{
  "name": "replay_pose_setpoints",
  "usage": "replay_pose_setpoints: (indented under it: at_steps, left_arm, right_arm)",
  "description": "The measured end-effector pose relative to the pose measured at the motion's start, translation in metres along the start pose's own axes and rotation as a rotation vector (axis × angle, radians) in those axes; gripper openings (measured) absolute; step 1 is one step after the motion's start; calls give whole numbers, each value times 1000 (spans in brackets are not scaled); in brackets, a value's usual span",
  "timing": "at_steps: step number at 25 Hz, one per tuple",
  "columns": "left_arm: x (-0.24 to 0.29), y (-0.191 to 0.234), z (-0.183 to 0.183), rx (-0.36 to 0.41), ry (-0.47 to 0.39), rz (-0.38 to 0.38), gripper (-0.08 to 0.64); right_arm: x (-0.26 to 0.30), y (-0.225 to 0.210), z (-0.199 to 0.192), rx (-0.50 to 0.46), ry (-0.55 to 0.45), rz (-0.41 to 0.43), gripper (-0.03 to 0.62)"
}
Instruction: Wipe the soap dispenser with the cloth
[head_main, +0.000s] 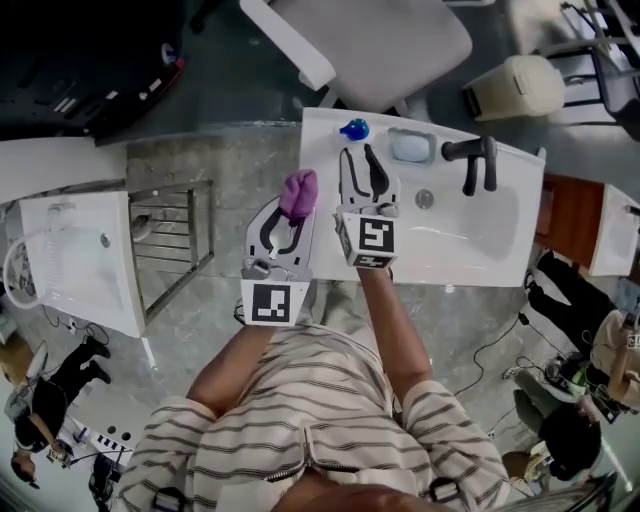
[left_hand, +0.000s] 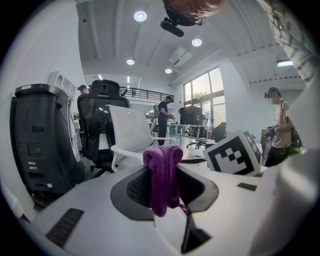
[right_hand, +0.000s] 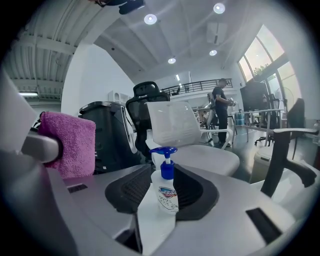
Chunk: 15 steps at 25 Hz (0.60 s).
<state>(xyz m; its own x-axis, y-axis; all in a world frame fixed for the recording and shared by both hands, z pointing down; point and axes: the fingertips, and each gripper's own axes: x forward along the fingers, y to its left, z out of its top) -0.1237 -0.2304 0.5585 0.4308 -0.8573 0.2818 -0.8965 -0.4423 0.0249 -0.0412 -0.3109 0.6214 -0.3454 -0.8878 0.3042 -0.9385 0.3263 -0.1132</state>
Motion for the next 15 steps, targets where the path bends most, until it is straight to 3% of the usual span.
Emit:
replay_pose_setpoints:
  at_steps: [15]
  left_arm:
    - [0, 10, -14, -3, 23, -16, 112]
  right_arm:
    - [33, -12, -4, -62, 7, -5, 144]
